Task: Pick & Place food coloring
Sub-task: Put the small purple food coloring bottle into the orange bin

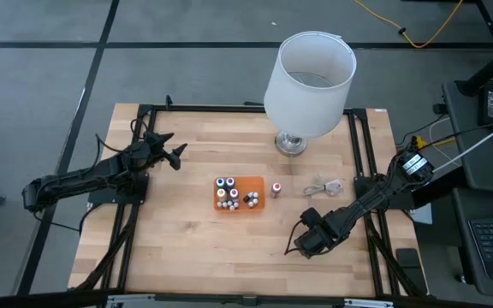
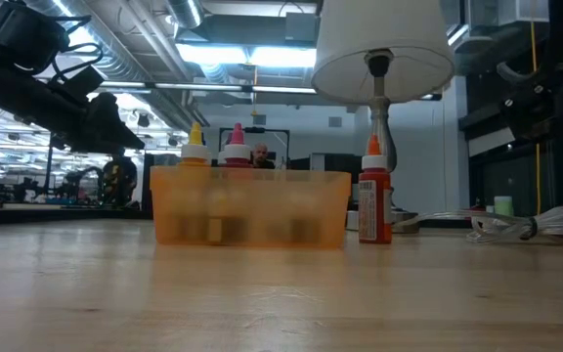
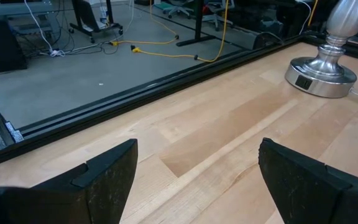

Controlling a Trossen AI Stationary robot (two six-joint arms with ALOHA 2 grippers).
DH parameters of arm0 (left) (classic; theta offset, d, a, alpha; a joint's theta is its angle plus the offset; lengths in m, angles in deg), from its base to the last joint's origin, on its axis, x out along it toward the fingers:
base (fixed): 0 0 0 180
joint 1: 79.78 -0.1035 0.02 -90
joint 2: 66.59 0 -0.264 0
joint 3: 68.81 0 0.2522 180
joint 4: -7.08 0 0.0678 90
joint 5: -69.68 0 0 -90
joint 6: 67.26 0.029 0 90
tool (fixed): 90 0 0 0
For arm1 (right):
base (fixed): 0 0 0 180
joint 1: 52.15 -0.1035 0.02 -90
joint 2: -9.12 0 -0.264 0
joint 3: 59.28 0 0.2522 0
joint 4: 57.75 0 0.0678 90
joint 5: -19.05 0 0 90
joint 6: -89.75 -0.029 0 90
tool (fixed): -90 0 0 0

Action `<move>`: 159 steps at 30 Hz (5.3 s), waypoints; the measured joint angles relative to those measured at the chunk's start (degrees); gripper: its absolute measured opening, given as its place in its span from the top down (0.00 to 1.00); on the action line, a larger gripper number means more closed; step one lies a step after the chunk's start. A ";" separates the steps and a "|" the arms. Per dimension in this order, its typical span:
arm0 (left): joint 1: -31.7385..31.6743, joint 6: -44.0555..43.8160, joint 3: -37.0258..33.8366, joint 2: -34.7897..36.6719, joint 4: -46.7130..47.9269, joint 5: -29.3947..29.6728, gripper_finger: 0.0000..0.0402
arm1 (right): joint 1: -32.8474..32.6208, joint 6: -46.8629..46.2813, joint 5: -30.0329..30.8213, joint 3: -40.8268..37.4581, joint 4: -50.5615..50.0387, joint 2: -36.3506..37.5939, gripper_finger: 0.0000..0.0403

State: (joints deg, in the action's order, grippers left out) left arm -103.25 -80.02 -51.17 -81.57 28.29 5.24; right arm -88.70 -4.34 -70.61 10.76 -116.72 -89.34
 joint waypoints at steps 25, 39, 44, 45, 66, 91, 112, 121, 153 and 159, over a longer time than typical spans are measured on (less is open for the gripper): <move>0.00 -0.01 0.01 0.00 0.00 0.04 0.20 | 0.04 0.02 -2.38 0.04 1.20 -0.02 0.77; 0.00 0.00 0.01 0.00 0.00 0.04 0.20 | 3.46 7.77 1.50 12.90 -10.57 -0.07 0.77; 0.00 -0.01 0.00 0.00 0.00 0.06 0.20 | 7.00 13.76 5.69 21.54 -17.47 -0.07 0.77; 0.00 -0.01 0.00 0.00 0.00 0.04 0.19 | 7.76 15.10 6.40 23.06 -18.13 -0.07 0.77; 0.00 -0.01 0.00 0.00 0.00 0.04 0.20 | 23.55 44.89 6.64 48.09 -25.66 -12.23 0.78; 0.00 -0.01 0.01 0.00 0.00 0.04 0.19 | 33.33 65.96 4.03 60.96 -26.93 -30.28 0.78; 0.00 0.00 0.01 0.00 0.00 0.04 0.20 | 34.65 65.69 5.83 60.61 -23.30 -37.61 0.78; 0.00 -0.01 0.00 0.00 0.00 0.04 0.20 | 34.82 65.68 7.74 60.61 -23.30 -37.97 0.78; 0.00 -0.01 0.00 0.00 0.00 0.04 0.19 | 34.47 62.05 5.84 65.94 -30.38 -37.62 0.78; 0.00 -0.01 0.01 0.00 0.00 0.04 0.20 | 34.47 58.07 6.05 64.78 -29.50 -37.51 0.78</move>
State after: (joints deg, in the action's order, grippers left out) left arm -103.25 -80.03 -51.16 -81.57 28.29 5.28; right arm -54.23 53.74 -64.55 75.54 -146.23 -126.84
